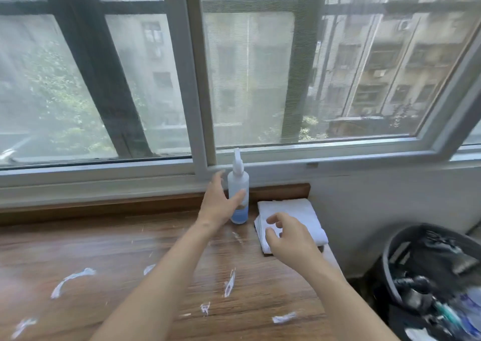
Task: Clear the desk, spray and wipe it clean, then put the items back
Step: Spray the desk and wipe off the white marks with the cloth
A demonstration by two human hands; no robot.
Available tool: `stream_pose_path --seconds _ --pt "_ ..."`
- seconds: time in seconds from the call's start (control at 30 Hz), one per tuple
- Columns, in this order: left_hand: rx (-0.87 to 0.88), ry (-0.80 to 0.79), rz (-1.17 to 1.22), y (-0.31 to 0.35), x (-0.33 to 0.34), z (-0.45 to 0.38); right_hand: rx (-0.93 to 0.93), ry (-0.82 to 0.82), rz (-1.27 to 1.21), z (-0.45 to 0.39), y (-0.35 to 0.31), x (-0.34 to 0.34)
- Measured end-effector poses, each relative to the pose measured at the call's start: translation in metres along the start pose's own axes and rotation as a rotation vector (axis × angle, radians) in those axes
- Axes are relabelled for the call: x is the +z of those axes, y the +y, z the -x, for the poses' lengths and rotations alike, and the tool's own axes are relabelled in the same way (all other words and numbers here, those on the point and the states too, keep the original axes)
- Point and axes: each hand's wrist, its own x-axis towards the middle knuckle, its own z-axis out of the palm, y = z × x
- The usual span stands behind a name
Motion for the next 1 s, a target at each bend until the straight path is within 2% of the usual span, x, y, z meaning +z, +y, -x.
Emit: stream_pose_path --seconds 0.23,0.53,0.7,0.77,0.9,1.0 --pt "-0.016 -0.096 0.124 -0.012 0.031 -0.067 0.140 0.102 0.007 0.024 0.001 0.003" --pt "0.107 0.108 0.281 -0.020 0.049 -0.058 0.144 0.077 0.011 0.030 0.020 -0.003" --pt "0.369 0.091 0.207 0.008 0.007 -0.039 0.120 0.010 0.096 0.007 0.034 -0.007" --pt "0.411 0.046 0.149 0.011 -0.017 -0.024 0.113 -0.024 0.162 -0.009 0.044 -0.006" --pt "0.274 -0.044 0.133 -0.009 -0.045 0.016 0.065 -0.099 0.420 -0.051 0.072 0.007" --pt "0.158 -0.030 0.144 -0.035 -0.049 0.041 -0.024 -0.226 0.665 -0.081 0.091 0.016"
